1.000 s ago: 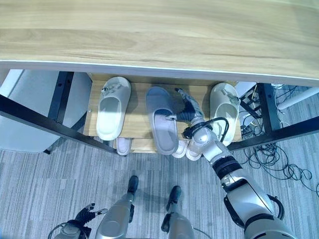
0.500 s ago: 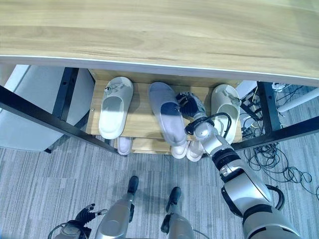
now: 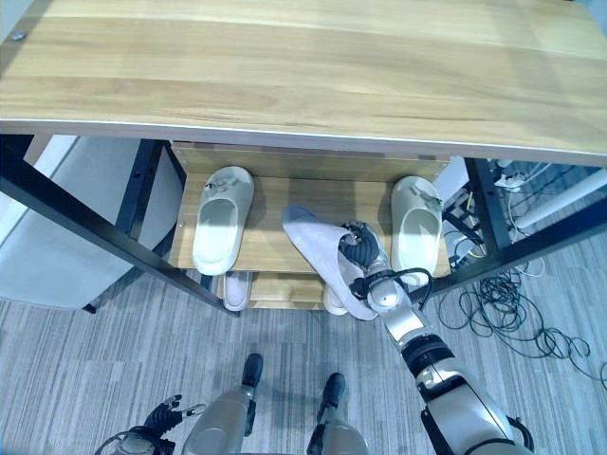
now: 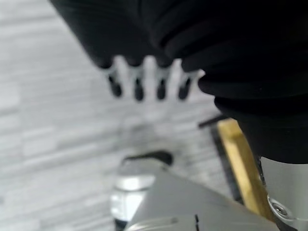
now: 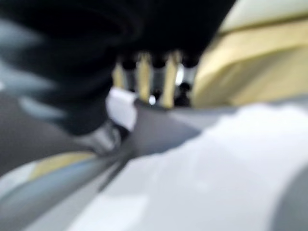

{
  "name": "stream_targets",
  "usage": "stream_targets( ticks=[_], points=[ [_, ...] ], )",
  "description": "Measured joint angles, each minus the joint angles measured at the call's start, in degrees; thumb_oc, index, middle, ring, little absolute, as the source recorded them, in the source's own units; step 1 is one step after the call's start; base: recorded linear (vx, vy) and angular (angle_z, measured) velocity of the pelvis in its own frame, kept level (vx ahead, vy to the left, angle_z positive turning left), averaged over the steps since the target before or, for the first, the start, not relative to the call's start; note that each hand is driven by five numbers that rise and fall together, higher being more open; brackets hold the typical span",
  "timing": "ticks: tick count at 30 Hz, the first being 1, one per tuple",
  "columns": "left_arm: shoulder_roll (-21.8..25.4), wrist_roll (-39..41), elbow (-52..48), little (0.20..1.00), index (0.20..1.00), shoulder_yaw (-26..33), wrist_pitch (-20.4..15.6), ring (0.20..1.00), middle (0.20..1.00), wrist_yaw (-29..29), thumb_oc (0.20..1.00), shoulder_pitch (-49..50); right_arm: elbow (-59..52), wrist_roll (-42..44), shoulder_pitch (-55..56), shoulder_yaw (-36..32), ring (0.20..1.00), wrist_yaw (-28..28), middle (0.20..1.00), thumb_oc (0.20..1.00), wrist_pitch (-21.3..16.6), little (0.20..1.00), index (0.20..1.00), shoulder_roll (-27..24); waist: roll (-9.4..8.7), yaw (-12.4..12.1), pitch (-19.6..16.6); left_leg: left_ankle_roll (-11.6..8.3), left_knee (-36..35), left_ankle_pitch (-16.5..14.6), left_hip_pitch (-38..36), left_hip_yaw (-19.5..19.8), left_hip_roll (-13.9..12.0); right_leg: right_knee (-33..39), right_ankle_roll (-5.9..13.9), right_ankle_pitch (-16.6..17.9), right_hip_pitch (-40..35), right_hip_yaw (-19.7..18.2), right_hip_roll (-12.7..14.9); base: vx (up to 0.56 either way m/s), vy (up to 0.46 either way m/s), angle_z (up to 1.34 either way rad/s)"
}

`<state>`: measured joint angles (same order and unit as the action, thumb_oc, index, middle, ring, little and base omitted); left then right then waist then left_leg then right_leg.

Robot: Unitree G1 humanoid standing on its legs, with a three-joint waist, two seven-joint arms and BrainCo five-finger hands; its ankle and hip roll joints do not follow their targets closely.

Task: Arrange the slippers neatly on the shoe rack.

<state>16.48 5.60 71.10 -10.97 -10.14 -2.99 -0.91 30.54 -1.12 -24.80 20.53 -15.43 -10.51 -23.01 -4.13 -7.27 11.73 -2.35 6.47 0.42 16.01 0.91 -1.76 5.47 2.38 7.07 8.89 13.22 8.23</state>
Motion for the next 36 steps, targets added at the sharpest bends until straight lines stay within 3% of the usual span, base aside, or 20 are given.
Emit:
stream_targets(
  ticks=[3,5,7,9,12,14,16,18,20,22,23,24,25,26,28,29,30,31,35,36],
  points=[
    [-0.1,-0.2,0.1,1.0,1.0,0.5,1.0,1.0,1.0,0.1,1.0,0.4,-9.6,1.0,7.3,-3.5,0.2,0.9,0.2,0.2,0.6,0.2,0.2,0.0,-0.14,0.6,-1.0,-0.36,-0.3,-0.2,-1.4,-0.3,-0.1,0.1,0.14,-0.1,-1.1,-0.4,-0.1,0.01,0.048,-0.02],
    [-0.5,-0.6,0.0,1.0,1.0,2.9,1.2,1.0,1.0,0.1,1.0,1.5,-25.4,2.4,16.4,-6.6,0.2,2.3,0.2,0.2,-0.1,0.2,0.2,0.1,-0.1,0.8,-1.4,-0.37,-1.1,-0.2,-2.9,-0.3,0.0,0.1,0.39,-0.1,-2.2,-0.2,0.0,0.0,0.038,-0.01],
    [0.4,-0.6,0.2,1.0,1.0,4.8,2.0,1.0,1.0,0.1,1.0,3.9,-35.3,2.8,22.2,-6.3,0.2,5.1,0.2,0.2,-3.3,0.2,0.2,-0.3,-1.3,3.5,-3.2,-0.4,-2.4,-0.2,-4.4,-0.6,-0.2,0.2,0.59,-0.3,-3.0,-0.6,-0.1,0.01,0.041,-0.16],
    [1.1,-0.8,0.4,1.0,1.0,5.3,2.2,1.0,1.0,0.2,1.0,4.1,-36.3,3.6,24.9,-6.7,0.2,7.4,0.2,0.2,-3.5,0.2,0.2,-0.8,-2.21,4.8,-4.8,-0.48,-2.5,-0.2,-5.1,-0.8,-0.2,0.2,0.83,-0.5,-3.3,-1.0,-0.1,0.02,0.032,-0.05],
    [2.7,-1.8,0.6,1.0,1.0,9.6,2.1,1.0,1.0,0.6,1.0,3.9,-39.6,3.0,32.2,-7.1,0.2,12.1,0.2,0.2,-3.9,0.2,0.2,-5.9,-3.16,4.8,-6.2,-0.46,-3.2,-0.1,-5.9,-1.8,-0.2,0.2,1.11,-1.3,-3.4,-1.6,0.1,-0.01,0.038,-0.1],
    [7.3,-1.7,2.2,1.0,1.0,13.0,2.4,1.0,1.0,0.6,1.0,3.9,-34.6,2.5,40.7,-8.5,0.2,16.6,0.2,0.2,-3.7,0.2,0.2,-6.8,-3.8,5.0,-7.1,-0.24,-3.5,-0.3,-7.1,-2.3,-0.2,0.1,1.33,-1.5,-4.0,-2.6,0.2,-0.09,0.03,-0.2],
    [9.4,-1.2,2.2,1.0,1.0,13.5,2.4,1.0,1.0,0.4,1.0,4.0,-31.2,2.4,42.5,-8.3,0.2,18.3,0.2,0.2,-2.3,0.2,0.2,-7.1,-3.55,5.5,-6.9,0.02,-2.8,-0.5,-6.8,-2.9,-0.2,-0.2,1.22,-1.5,-3.8,-3.0,0.2,-0.36,0.03,-0.13],
    [9.4,1.1,1.0,1.0,1.0,13.8,2.1,1.0,1.0,0.2,1.0,2.9,-24.5,2.3,41.0,-8.3,0.2,18.9,0.2,0.2,-1.8,0.2,0.2,-7.9,-1.25,6.5,-4.4,0.78,4.0,-2.4,-2.3,-3.2,-0.3,-3.8,1.65,-1.0,-0.9,-3.1,0.1,-0.4,0.008,-0.17],
    [8.3,4.7,-3.1,1.0,1.0,13.1,1.2,1.0,1.0,0.2,1.0,0.3,-20.3,1.6,34.9,-7.9,0.2,18.6,0.2,0.2,-1.2,0.2,0.2,-11.2,2.55,6.2,1.1,0.3,15.8,-7.4,5.5,-1.9,-2.1,-11.5,1.26,-3.3,6.3,-2.9,-0.1,-0.18,-0.018,-0.25],
    [6.5,7.3,-5.2,1.0,1.0,13.0,0.5,1.0,1.0,0.0,1.0,-1.2,-18.9,1.4,29.6,-8.2,0.2,18.3,0.2,0.2,-0.4,0.2,0.2,-13.5,5.96,6.3,5.0,0.71,20.3,-8.4,11.1,-1.2,-3.1,-14.2,1.74,-4.4,10.2,-2.6,-0.7,-0.18,-0.019,-0.19],
    [6.1,10.5,-9.2,1.0,1.0,13.0,-0.3,1.0,1.0,0.0,1.0,-1.1,-19.3,1.4,24.6,-8.3,0.2,17.3,0.2,0.2,-0.2,0.2,0.2,-16.0,6.99,6.4,8.1,1.9,23.8,-8.7,16.1,-1.8,-4.2,-33.9,-2.68,-12.2,19.2,-3.3,0.7,-0.13,-0.047,-0.08],
    [6.5,13.2,-12.8,1.0,1.0,13.2,-0.4,1.0,1.0,0.0,1.0,-0.1,-20.7,1.4,22.7,-8.5,0.2,17.0,0.2,0.2,0.0,0.2,0.2,-17.0,5.5,6.4,8.9,1.62,27.4,-9.4,19.1,-1.3,-2.9,-39.7,-1.73,-17.5,20.7,-4.0,2.4,-0.18,-0.058,0.0],
    [6.4,14.7,-14.9,1.0,1.0,13.1,-0.3,1.0,1.0,-0.1,1.0,0.4,-22.1,1.4,21.1,-8.5,0.2,16.5,0.2,0.2,0.0,0.2,0.2,-18.6,5.71,6.0,10.2,1.66,31.3,-10.2,21.7,-0.3,-3.0,-40.3,0.62,-19.8,21.5,-3.5,2.3,-0.14,-0.044,0.12],
    [6.3,16.0,-15.5,1.0,1.0,13.0,-0.2,1.0,1.0,0.1,1.0,0.6,-22.2,1.3,19.2,-8.5,0.2,16.2,0.2,0.2,0.0,0.2,0.2,-18.9,5.84,5.6,10.4,0.92,32.8,-11.0,23.3,0.5,-3.0,-41.6,0.89,-20.6,22.8,-3.3,1.9,-0.12,-0.018,0.02],
    [6.4,20.5,-22.7,1.0,1.0,13.5,-0.5,1.0,1.0,-0.2,1.0,4.3,-23.1,0.9,15.4,-7.1,0.2,15.1,0.2,0.2,-0.1,0.2,0.2,-20.4,4.25,5.3,9.6,1.31,38.8,-12.7,29.7,1.4,-3.1,-48.8,-0.38,-23.1,29.8,-4.5,2.1,-0.15,-0.023,-0.05],
    [5.4,25.0,-25.2,1.0,1.0,14.0,-0.9,1.0,1.0,-0.2,1.0,4.5,-22.6,-0.2,9.8,-6.5,0.2,14.6,0.2,0.2,0.2,0.2,0.2,-20.9,3.86,4.6,9.4,0.21,46.4,-15.3,37.0,1.9,-3.2,-58.1,-0.7,-26.1,36.8,-5.3,2.1,-0.17,-0.048,-0.05],
    [4.8,27.5,-26.6,1.0,1.0,14.4,-1.0,1.0,1.0,-0.9,1.0,4.4,-22.7,-0.5,7.7,-6.1,0.2,13.5,0.2,0.2,0.1,0.2,0.2,-21.4,3.47,4.8,9.2,1.41,51.4,-17.3,40.6,1.9,-3.2,-62.9,-2.36,-28.6,40.8,-6.4,2.8,-0.07,-0.043,0.05],
    [3.9,29.2,-26.7,1.0,1.0,14.4,-1.0,1.0,1.0,-1.3,1.0,3.4,-22.8,-0.8,5.5,-6.4,0.2,12.9,0.2,0.2,0.0,0.2,0.2,-21.3,3.5,4.2,9.1,1.17,54.8,-18.6,43.6,1.9,-3.1,-67.0,-1.37,-30.1,43.7,-6.6,3.5,-0.03,-0.03,0.11],
    [3.0,32.9,-31.0,1.0,1.0,13.9,-1.3,1.0,1.0,-4.3,1.0,2.5,-23.9,-2.6,0.6,-4.9,0.2,11.0,0.2,0.2,0.1,0.2,0.2,-21.7,3.93,1.8,8.2,0.36,65.6,-21.2,53.4,3.4,-2.1,-78.4,-1.65,-33.9,53.2,-8.0,4.1,0.02,-0.028,0.08],
    [3.0,34.0,-34.3,1.0,1.0,13.8,-1.5,1.0,1.0,-6.0,1.0,4.3,-24.3,-3.1,-1.1,-3.6,0.2,10.2,0.2,0.2,0.2,0.2,0.2,-22.0,4.24,1.7,6.7,0.0,70.3,-22.3,57.4,4.7,-1.4,-84.1,-3.72,-35.3,56.9,-8.8,4.0,0.08,-0.026,0.0]
  ],
)
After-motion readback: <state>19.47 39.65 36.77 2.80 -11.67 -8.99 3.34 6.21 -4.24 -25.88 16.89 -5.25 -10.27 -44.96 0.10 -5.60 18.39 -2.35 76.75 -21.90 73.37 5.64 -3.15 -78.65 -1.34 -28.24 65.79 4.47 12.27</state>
